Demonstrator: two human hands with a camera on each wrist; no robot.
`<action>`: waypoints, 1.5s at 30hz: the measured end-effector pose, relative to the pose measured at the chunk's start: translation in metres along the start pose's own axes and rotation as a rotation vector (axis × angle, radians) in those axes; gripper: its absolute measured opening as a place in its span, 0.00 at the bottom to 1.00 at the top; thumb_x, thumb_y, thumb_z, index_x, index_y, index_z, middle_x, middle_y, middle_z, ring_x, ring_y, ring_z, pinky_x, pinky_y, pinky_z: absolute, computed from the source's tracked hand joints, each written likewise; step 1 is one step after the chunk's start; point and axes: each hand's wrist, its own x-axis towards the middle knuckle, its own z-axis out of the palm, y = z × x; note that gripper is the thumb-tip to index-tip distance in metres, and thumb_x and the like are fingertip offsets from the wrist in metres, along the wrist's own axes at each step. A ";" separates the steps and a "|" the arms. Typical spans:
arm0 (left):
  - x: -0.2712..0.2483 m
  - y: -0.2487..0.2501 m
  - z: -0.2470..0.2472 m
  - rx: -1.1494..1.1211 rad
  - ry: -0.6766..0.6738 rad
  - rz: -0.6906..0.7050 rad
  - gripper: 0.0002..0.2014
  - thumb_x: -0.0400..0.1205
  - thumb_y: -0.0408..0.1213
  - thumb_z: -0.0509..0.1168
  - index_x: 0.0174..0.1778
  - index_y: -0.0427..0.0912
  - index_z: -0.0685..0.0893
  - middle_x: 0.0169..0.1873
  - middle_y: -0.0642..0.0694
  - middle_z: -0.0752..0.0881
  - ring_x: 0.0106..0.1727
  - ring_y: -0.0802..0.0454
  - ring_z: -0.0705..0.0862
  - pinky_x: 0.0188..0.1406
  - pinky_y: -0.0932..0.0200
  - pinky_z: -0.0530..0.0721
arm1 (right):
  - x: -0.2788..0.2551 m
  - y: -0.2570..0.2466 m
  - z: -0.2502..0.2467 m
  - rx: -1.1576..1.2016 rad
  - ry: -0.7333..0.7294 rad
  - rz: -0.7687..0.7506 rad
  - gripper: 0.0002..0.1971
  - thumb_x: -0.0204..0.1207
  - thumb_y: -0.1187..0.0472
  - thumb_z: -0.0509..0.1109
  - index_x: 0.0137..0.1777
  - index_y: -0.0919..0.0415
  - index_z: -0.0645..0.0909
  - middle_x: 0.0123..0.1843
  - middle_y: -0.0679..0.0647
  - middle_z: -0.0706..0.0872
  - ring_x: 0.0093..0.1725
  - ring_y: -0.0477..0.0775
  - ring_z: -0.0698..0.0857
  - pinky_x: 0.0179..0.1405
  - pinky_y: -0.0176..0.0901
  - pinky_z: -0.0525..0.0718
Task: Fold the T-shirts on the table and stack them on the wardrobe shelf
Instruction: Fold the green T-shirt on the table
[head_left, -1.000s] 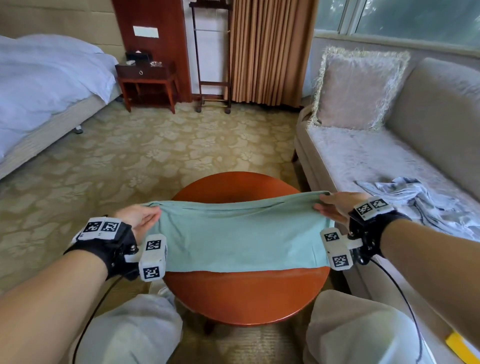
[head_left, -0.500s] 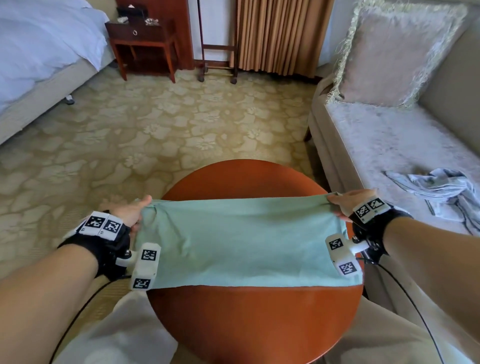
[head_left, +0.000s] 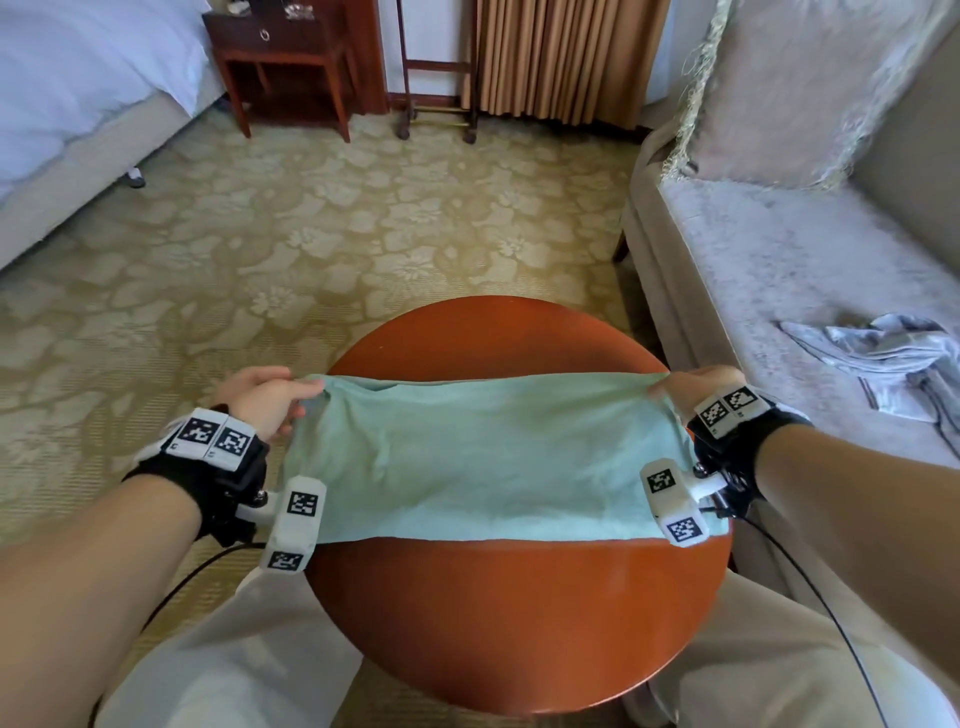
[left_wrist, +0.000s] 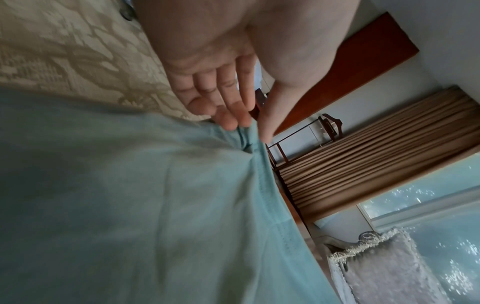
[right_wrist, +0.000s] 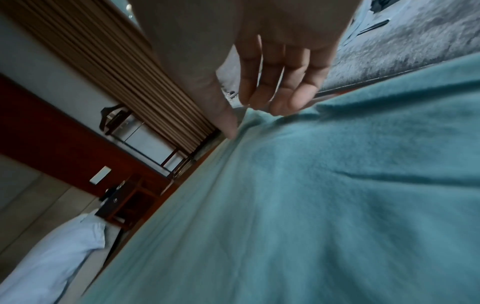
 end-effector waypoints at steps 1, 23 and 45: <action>-0.003 0.000 -0.004 -0.015 -0.019 -0.002 0.21 0.73 0.30 0.77 0.60 0.41 0.82 0.41 0.42 0.89 0.28 0.55 0.85 0.19 0.64 0.77 | 0.000 0.001 0.002 -0.036 -0.016 -0.004 0.26 0.50 0.54 0.81 0.50 0.63 0.86 0.37 0.60 0.89 0.38 0.60 0.89 0.49 0.58 0.88; -0.047 0.003 0.062 1.442 -0.465 0.425 0.37 0.79 0.70 0.55 0.83 0.69 0.48 0.84 0.55 0.33 0.85 0.53 0.33 0.80 0.30 0.36 | -0.032 0.040 0.058 -0.917 -0.294 -0.400 0.70 0.54 0.14 0.57 0.79 0.52 0.19 0.79 0.60 0.18 0.81 0.63 0.24 0.82 0.66 0.38; -0.123 -0.021 0.012 1.116 -0.242 0.212 0.28 0.68 0.62 0.76 0.50 0.43 0.82 0.47 0.46 0.84 0.47 0.48 0.82 0.42 0.56 0.80 | -0.133 0.027 0.098 -0.784 -0.202 -0.535 0.61 0.53 0.26 0.76 0.82 0.50 0.51 0.84 0.57 0.34 0.84 0.64 0.36 0.79 0.69 0.49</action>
